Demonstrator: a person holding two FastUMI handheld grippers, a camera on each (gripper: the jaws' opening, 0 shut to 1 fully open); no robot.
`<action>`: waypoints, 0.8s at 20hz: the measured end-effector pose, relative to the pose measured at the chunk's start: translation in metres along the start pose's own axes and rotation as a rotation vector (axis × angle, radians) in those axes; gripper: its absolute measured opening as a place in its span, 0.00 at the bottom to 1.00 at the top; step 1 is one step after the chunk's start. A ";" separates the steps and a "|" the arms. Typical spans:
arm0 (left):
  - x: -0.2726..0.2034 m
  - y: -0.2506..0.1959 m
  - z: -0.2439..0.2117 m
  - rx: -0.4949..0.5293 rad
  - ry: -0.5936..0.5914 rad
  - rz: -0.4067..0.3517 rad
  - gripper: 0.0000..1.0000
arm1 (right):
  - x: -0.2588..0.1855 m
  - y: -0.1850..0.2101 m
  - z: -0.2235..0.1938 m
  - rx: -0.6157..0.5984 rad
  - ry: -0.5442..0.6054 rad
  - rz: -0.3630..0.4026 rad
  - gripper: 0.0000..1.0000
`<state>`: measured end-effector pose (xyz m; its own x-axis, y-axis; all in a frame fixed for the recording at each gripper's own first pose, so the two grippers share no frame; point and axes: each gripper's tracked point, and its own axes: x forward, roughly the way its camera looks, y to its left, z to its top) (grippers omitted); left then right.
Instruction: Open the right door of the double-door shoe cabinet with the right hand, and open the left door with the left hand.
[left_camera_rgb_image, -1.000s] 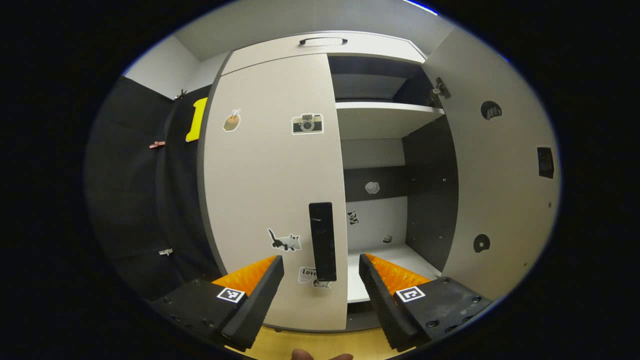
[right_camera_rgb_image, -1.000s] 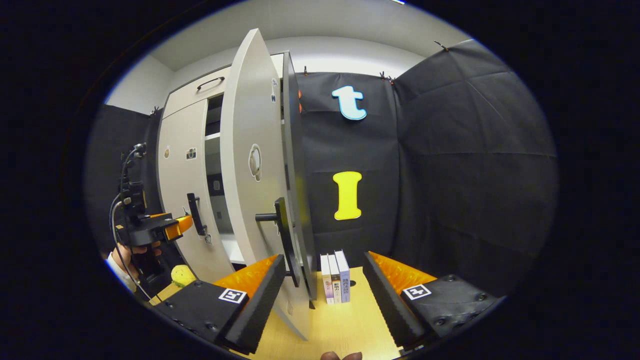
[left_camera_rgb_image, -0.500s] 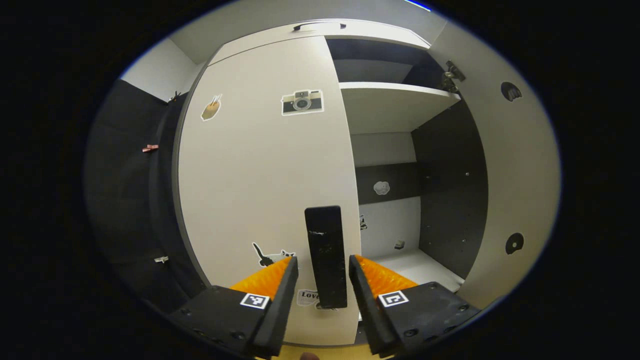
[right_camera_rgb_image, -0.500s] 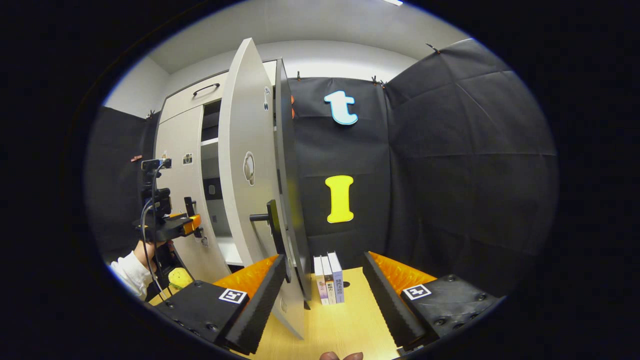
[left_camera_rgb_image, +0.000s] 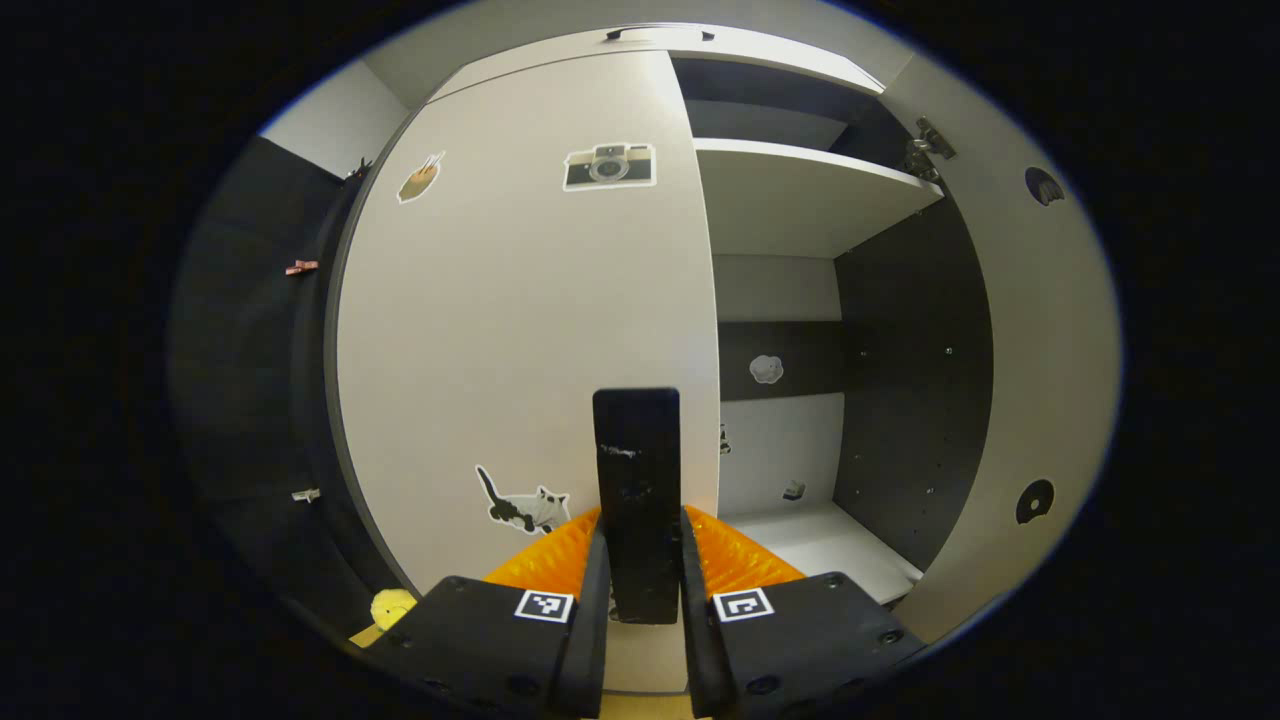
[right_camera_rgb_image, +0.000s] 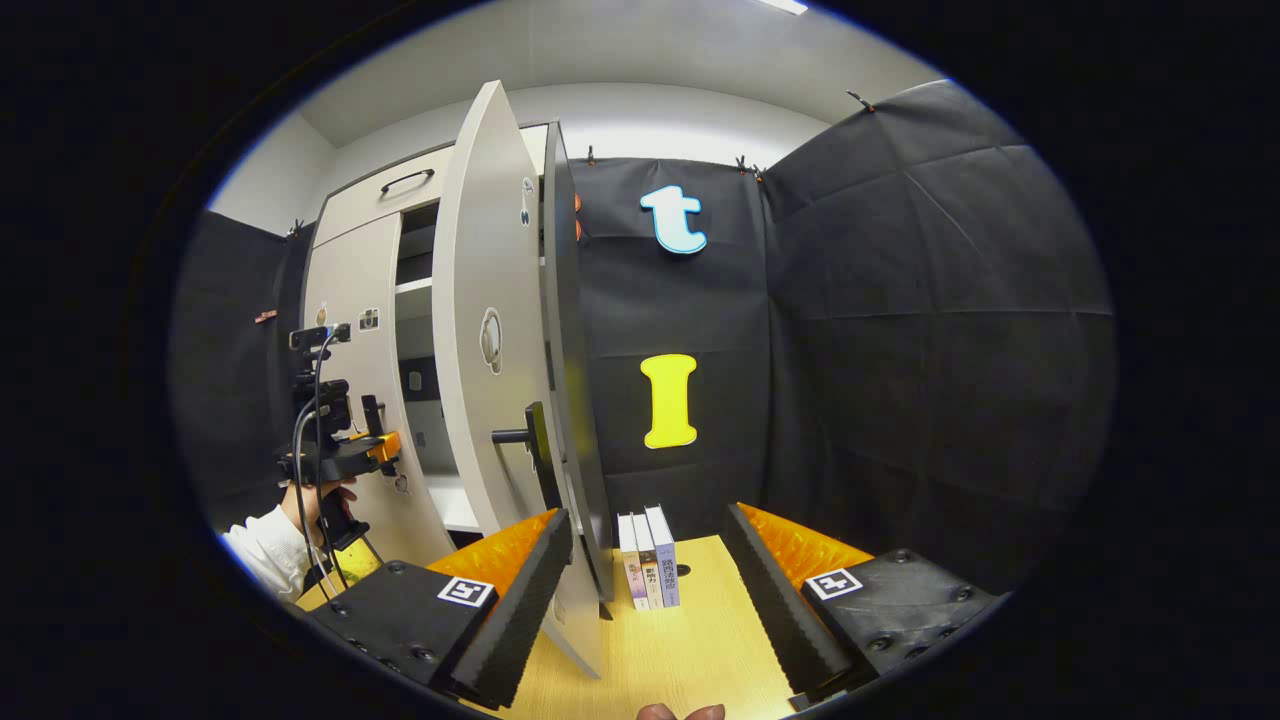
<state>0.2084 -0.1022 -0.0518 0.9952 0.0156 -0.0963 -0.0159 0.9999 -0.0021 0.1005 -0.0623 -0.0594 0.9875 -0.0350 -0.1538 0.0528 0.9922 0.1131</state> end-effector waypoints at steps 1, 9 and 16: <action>0.001 0.000 0.001 0.004 0.001 -0.009 0.37 | 0.000 0.000 0.001 -0.002 -0.003 0.002 0.97; -0.012 0.003 0.004 -0.028 -0.006 -0.024 0.24 | -0.005 0.006 -0.001 -0.015 0.001 0.007 0.97; -0.067 0.025 0.002 -0.044 0.015 -0.114 0.23 | -0.005 0.031 -0.001 -0.004 -0.011 0.055 0.97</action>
<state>0.1414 -0.0786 -0.0437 0.9893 -0.0983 -0.1079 0.0925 0.9940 -0.0578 0.0974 -0.0309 -0.0566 0.9904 0.0182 -0.1367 -0.0020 0.9931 0.1172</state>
